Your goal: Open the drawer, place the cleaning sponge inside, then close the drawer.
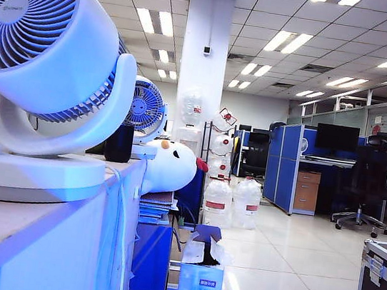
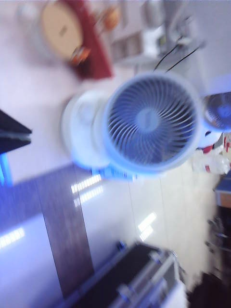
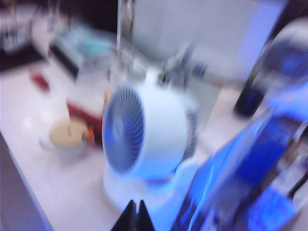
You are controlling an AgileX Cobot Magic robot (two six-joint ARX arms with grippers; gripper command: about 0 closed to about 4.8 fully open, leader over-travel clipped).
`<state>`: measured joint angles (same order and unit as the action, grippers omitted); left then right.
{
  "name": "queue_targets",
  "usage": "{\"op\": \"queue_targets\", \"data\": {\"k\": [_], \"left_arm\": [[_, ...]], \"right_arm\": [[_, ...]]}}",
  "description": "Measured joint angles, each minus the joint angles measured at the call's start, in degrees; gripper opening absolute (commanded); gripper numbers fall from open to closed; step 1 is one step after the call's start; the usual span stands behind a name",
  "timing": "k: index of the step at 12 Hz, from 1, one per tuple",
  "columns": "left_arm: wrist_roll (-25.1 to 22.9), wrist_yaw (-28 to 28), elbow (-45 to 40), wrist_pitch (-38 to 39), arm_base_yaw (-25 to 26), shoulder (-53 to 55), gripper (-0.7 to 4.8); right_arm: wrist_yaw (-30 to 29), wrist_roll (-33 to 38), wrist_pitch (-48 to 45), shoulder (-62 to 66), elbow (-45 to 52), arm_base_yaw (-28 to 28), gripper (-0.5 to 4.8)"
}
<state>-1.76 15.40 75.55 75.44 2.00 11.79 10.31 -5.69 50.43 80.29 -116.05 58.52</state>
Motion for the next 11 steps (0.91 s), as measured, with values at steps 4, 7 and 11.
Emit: {"op": "queue_targets", "data": {"k": [4,7,11], "left_arm": [[3.0,-1.7,-14.5,-8.4,0.0,-10.8,-0.05],[5.1,-6.3,-33.6,-25.8,1.1,-11.4,-0.05],[5.6,-8.6,-47.8,-41.8,1.1,-11.4,-0.05]], "right_arm": [[7.6,0.0,1.7,-12.5,6.0,3.2,-0.06],[8.0,0.0,-7.0,-29.0,35.2,3.3,-0.06],[13.0,5.4,-21.6,-42.3,62.4,3.3,-0.06]]}}
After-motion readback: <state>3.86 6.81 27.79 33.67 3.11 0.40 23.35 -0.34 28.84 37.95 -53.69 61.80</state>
